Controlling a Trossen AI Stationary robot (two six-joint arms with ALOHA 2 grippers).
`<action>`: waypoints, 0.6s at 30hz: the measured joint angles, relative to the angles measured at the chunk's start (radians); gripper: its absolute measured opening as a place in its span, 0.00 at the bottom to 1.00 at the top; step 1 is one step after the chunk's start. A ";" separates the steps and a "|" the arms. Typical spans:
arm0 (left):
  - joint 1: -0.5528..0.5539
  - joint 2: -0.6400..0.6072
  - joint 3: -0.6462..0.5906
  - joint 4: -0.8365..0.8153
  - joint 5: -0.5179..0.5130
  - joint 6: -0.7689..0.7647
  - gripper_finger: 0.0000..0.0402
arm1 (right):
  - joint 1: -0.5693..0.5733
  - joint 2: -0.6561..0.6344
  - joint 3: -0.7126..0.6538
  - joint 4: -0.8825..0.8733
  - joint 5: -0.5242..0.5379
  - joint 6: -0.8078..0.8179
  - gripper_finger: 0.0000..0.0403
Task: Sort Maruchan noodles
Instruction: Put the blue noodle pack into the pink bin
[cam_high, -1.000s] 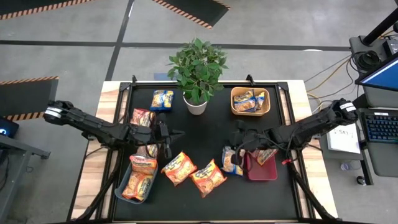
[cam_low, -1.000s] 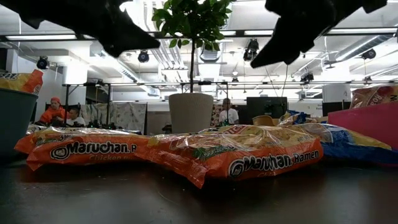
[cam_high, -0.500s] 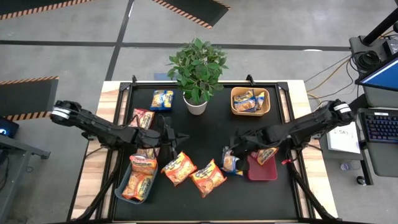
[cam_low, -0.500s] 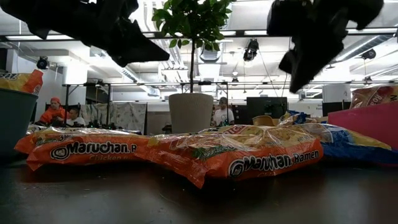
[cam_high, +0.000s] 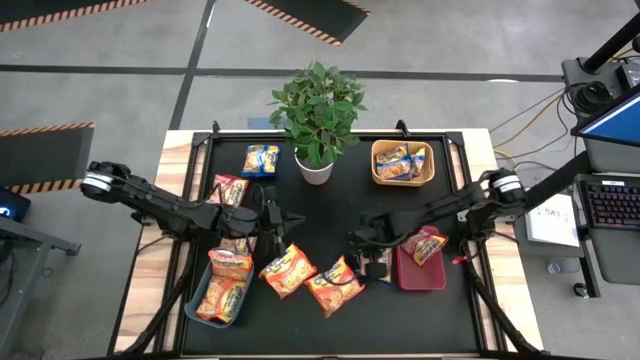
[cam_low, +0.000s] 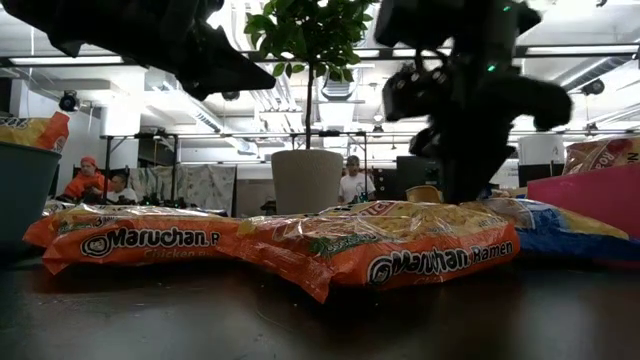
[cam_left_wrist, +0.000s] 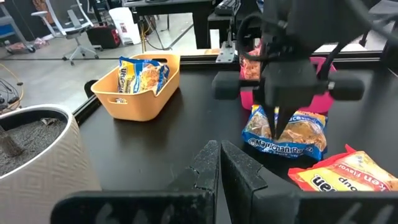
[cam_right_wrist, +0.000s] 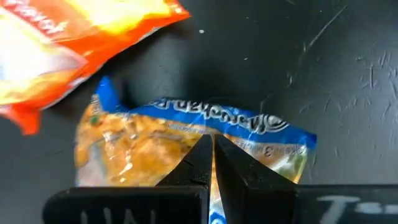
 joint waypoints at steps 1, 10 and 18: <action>0.000 0.000 0.000 0.000 0.000 0.000 0.00 | -0.009 0.013 0.008 -0.001 0.000 -0.012 0.02; -0.003 0.000 0.000 0.000 0.000 -0.007 0.00 | -0.128 0.067 0.022 0.100 0.333 -0.085 0.02; -0.006 0.004 0.000 0.000 0.000 -0.037 0.00 | -0.162 -0.064 0.051 0.082 0.410 -0.042 0.02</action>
